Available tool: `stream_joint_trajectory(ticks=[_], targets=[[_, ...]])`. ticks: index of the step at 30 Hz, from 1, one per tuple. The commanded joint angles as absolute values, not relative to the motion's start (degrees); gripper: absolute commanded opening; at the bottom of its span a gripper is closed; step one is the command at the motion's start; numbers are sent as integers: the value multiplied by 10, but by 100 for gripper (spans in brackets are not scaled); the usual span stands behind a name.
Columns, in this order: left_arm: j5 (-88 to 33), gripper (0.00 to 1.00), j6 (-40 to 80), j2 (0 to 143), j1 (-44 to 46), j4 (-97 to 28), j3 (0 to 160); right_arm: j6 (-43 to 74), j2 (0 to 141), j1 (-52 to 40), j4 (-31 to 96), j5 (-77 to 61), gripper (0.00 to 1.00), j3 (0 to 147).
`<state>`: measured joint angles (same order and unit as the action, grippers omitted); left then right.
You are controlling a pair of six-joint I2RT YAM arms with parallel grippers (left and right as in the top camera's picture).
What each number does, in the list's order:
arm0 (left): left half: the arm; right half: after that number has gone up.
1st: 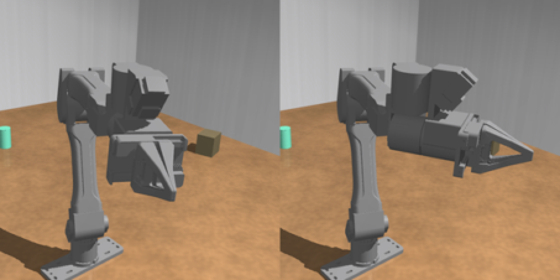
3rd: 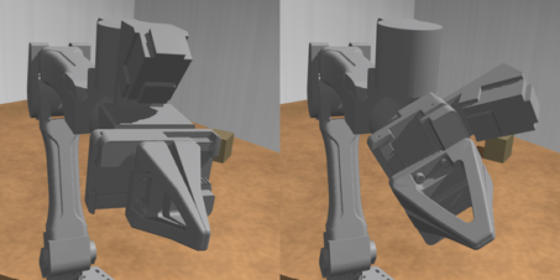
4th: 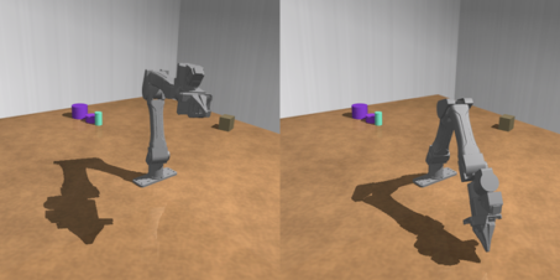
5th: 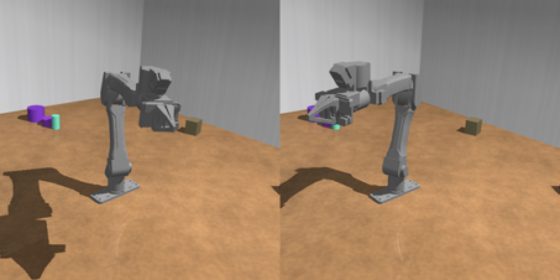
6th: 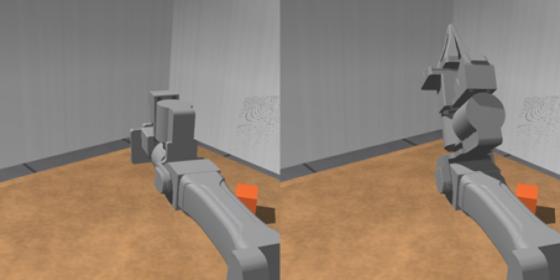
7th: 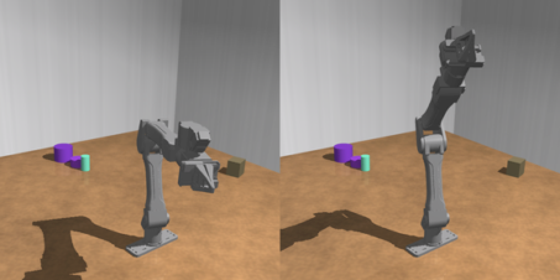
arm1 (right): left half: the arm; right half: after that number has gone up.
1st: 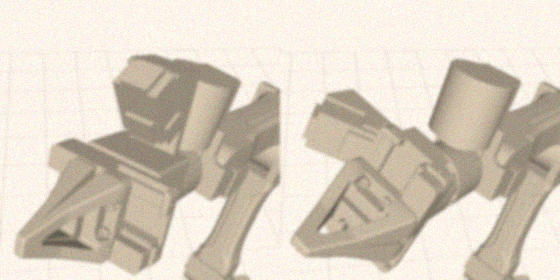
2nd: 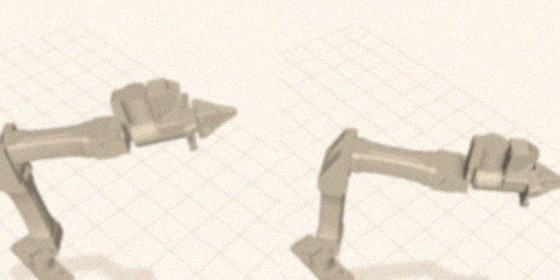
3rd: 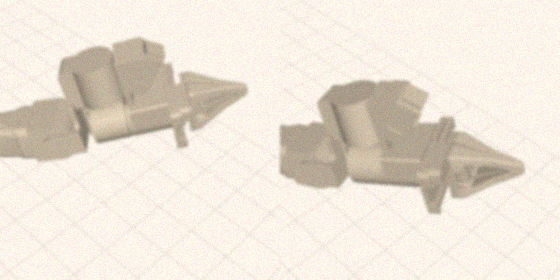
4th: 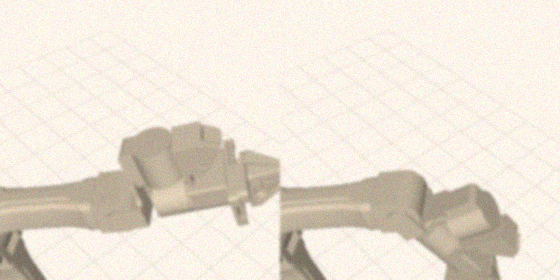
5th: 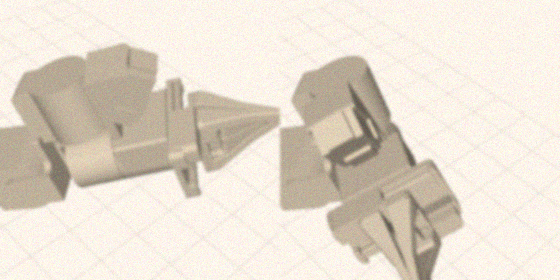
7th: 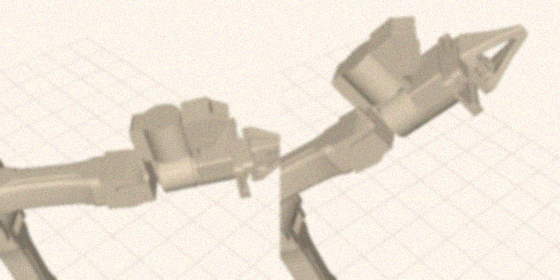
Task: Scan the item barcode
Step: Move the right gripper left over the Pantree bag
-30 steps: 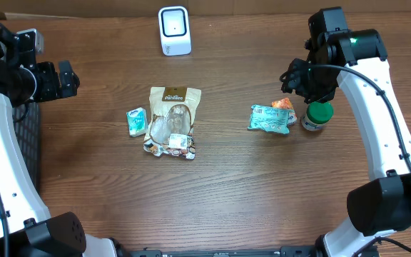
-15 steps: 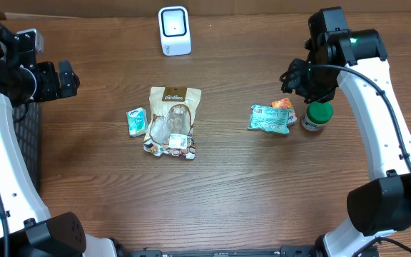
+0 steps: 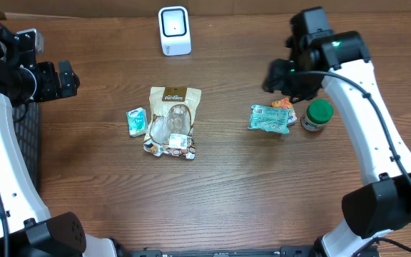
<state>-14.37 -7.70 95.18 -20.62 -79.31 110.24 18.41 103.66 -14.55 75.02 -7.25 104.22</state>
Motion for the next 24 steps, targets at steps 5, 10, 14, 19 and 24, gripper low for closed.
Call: stream_joint_trajectory(ticks=[5, 10, 14, 19, 24], targets=[[-146, 99, -86, 954, -202, -793, 1107, 221, 1034, -207, 666, -181, 75, 975], [-146, 100, -86, 954, -202, -793, 1107, 242, 1040, -248, 595, -208, 75, 889], [-146, 100, -86, 954, -202, -793, 1107, 266, 1040, -280, 526, -232, 75, 821], [-146, 100, -86, 954, -202, -793, 1107, 322, 1044, -308, 442, -232, 73, 764], [-146, 99, -86, 954, -202, -793, 1107, 357, 1066, -322, 379, -237, 70, 729]])
